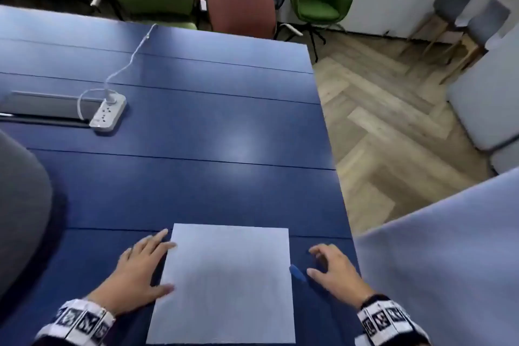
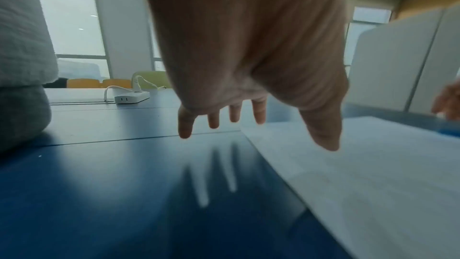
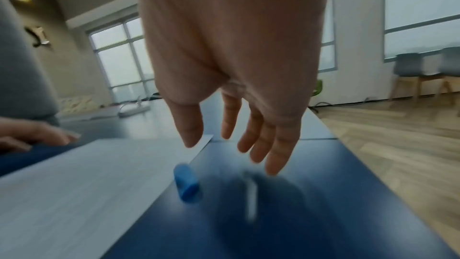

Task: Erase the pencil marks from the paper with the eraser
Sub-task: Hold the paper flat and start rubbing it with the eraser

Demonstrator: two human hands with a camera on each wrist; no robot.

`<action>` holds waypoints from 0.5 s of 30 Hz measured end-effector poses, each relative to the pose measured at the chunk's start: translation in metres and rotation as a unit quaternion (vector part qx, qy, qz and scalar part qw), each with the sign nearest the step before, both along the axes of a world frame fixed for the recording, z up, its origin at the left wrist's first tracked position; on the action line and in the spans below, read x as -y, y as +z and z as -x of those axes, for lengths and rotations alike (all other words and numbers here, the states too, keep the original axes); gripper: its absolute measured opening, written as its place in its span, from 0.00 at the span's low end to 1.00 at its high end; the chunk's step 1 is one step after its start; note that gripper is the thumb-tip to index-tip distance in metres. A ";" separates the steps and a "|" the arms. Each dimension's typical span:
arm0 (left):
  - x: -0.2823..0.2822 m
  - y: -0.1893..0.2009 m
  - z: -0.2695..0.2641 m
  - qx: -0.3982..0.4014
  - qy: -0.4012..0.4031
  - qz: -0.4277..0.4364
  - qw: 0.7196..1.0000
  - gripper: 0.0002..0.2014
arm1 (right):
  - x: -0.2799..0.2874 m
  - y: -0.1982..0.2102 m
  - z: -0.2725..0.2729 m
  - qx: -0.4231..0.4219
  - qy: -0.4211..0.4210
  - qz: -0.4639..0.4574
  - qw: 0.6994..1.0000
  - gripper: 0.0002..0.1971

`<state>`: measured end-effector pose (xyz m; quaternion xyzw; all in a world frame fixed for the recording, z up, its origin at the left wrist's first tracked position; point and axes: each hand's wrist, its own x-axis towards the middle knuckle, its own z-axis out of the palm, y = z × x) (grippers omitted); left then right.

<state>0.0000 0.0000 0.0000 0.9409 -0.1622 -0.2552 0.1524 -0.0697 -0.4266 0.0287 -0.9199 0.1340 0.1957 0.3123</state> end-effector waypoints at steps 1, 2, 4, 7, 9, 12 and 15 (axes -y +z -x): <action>-0.002 -0.006 0.001 -0.012 -0.016 -0.004 1.000 0.45 | -0.003 -0.006 -0.001 0.007 0.031 0.007 0.999 0.21; -0.001 -0.005 -0.001 -0.010 -0.033 -0.023 0.999 0.47 | -0.007 -0.010 -0.004 0.014 0.052 0.022 0.998 0.24; -0.002 -0.011 0.000 0.002 -0.048 -0.040 0.998 0.50 | -0.012 -0.015 -0.003 0.029 0.076 0.026 0.996 0.29; -0.011 -0.022 0.000 0.041 -0.077 -0.019 0.996 0.50 | -0.015 -0.024 0.003 0.017 0.085 0.030 0.996 0.33; -0.018 -0.027 -0.002 0.052 -0.093 -0.002 0.994 0.49 | -0.015 -0.030 0.008 0.013 0.084 0.040 0.996 0.34; -0.018 -0.029 -0.003 0.048 -0.115 -0.006 0.992 0.49 | -0.015 -0.034 0.011 0.022 0.063 0.043 0.997 0.32; -0.017 -0.029 0.000 0.039 -0.131 -0.027 0.990 0.49 | -0.017 -0.037 0.015 0.022 0.049 0.058 0.997 0.32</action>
